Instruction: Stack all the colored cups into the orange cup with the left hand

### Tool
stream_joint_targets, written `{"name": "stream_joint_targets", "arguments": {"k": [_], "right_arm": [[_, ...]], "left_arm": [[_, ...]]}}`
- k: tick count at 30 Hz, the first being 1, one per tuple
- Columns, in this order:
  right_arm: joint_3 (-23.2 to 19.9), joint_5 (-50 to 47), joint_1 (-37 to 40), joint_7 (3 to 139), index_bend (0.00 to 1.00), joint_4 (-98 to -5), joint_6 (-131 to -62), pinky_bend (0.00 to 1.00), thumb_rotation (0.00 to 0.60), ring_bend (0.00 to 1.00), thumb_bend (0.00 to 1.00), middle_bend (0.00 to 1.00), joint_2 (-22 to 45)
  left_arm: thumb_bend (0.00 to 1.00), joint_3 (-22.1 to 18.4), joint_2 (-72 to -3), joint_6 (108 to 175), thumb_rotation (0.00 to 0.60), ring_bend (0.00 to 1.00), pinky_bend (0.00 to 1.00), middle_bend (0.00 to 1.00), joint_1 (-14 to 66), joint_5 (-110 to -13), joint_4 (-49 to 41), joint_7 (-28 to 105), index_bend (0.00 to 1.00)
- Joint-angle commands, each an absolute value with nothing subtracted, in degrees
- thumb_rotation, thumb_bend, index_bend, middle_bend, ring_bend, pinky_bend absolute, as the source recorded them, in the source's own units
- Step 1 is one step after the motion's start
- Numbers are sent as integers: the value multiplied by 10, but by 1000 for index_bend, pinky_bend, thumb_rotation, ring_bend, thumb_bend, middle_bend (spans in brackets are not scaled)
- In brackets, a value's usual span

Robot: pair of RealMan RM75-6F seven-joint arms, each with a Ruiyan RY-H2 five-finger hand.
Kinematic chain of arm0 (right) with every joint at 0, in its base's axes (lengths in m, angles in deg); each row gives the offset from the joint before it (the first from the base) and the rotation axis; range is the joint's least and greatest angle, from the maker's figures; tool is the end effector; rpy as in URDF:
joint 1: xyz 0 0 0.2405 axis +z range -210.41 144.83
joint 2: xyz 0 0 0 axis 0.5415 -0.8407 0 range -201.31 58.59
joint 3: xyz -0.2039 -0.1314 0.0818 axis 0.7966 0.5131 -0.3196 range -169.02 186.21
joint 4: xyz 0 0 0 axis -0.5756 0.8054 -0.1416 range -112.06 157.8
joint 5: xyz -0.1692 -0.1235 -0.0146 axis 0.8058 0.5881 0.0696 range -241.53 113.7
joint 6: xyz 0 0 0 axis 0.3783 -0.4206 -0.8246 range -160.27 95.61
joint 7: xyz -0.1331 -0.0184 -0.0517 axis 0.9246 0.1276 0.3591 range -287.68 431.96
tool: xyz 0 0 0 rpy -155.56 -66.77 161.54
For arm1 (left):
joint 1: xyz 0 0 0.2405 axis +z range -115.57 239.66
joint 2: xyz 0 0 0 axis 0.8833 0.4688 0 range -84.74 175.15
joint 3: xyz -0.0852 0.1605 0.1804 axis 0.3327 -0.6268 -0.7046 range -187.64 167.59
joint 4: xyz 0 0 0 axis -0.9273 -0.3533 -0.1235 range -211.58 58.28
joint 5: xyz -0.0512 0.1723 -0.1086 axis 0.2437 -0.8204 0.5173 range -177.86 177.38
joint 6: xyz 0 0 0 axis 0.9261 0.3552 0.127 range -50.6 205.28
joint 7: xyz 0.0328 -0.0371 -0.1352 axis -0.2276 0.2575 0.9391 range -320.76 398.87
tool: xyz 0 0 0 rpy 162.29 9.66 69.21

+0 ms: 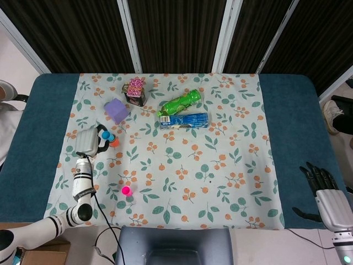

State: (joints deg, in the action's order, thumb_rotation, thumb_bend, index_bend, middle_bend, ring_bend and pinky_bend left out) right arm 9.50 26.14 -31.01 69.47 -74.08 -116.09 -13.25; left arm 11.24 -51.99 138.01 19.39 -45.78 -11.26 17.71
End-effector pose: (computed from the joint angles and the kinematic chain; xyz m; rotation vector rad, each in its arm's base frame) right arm -0.3091 -0.1493 0.1692 1.4511 -0.9947 0.8591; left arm -0.2044 0.4095 0.0140 -1.3067 -1.0735 -0.8685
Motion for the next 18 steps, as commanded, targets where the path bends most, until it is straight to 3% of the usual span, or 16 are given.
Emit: {"name": "stream_joint_targets", "arguments": {"k": [1,3,4,12,18], "right_arm": [[95,261,-310,695,0,-740,-1161,0,600,0,155,0,-132],[94,260,-310,696,0,-741,-1161,0,600,0,154,0,-132],[95,260,-310,696,0,-741,-1161,0,600,0,154,0,-132],[97,264,-309,698,0,-741,-1158,0,600,0,155,0,-131],[100,268,-309,699,0,-740,-1157,0,600,0,154,0,-130]], "left_arm": [[364,109,-516,1370,600,1000,1000,1000,196,-454,-107,176,293],[357,108,-512,1369,600,1000,1000,1000,196,-458,-100,177,37],[354,107,-509,1370,600,1000,1000,1000,198,-462,-91,181,7],[345,91,-454,1399,600,1000,1000,1000,231,-516,41,216,0],[341,17,-357,1452,600,1000,1000,1000,309,-624,222,263,35]]}}
